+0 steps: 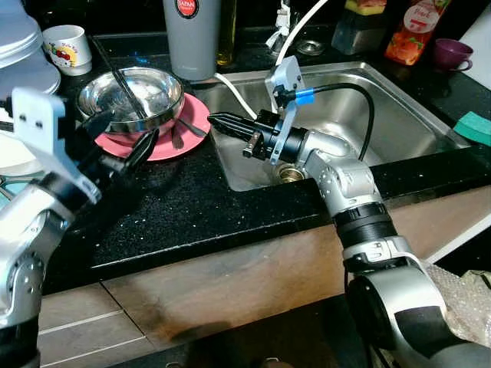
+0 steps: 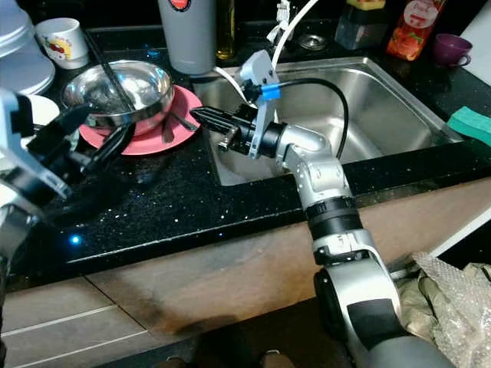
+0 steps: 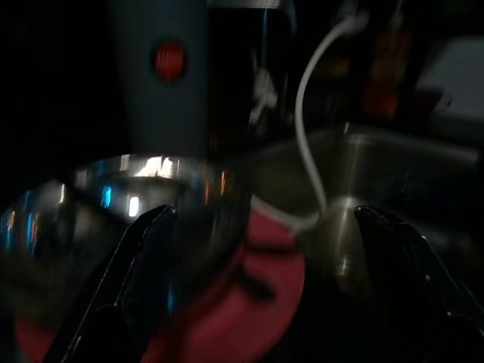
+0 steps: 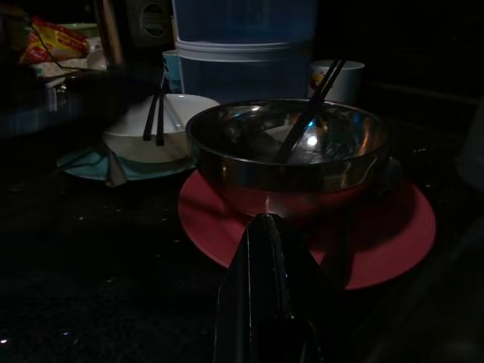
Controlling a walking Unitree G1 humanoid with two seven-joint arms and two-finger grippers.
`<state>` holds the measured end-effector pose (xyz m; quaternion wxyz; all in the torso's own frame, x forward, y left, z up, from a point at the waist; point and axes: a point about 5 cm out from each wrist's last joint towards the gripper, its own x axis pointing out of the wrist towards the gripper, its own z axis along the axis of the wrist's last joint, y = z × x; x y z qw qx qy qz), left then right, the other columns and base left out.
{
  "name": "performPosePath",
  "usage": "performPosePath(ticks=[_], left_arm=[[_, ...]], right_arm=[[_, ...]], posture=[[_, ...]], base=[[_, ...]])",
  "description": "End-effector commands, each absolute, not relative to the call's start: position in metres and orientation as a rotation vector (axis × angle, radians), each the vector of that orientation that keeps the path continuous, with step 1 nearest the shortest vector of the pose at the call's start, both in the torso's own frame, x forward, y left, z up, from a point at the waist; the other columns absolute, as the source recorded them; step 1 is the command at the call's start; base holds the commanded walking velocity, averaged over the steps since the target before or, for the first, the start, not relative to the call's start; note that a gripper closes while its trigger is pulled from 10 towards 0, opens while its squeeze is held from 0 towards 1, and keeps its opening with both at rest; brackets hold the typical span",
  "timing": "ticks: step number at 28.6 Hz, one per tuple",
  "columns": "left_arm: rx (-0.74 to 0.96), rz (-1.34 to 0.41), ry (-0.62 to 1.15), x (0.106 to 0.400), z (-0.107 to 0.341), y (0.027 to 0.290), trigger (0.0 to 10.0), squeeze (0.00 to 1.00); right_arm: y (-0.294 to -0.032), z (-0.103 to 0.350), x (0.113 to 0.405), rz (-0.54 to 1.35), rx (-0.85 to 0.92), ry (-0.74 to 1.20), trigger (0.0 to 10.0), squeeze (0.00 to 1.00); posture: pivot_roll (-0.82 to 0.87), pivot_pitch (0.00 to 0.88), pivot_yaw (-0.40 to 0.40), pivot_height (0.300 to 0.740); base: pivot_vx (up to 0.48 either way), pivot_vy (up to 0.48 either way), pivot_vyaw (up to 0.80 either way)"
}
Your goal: Kitchen organization
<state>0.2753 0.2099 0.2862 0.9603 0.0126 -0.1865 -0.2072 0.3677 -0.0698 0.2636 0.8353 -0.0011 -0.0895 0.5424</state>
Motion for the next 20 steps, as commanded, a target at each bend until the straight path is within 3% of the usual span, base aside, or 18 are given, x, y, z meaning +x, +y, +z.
performPosePath(ticks=[1,14,20], left_arm=[[0.022,-0.431,-0.370,0.275,0.289,0.209,10.0,0.00],[0.072,-0.318,-0.320,0.278,0.282,0.227,10.0,0.00],[0.082,-0.268,-0.305,0.278,0.277,0.233,10.0,0.00]], right_arm=[[-0.071,0.264,0.366,1.151,0.004,-0.189,10.0,0.00],[-0.067,0.259,0.356,1.178,0.017,-0.181,10.0,0.00],[-0.047,0.264,0.342,1.238,0.031,-0.207,10.0,0.00]], posture=[[0.05,0.091,-0.036,0.740],[0.04,0.098,-0.043,0.740],[0.03,0.098,-0.059,0.740]], base=[[0.000,0.000,0.00],[0.000,0.000,0.00],[0.000,0.000,0.00]])
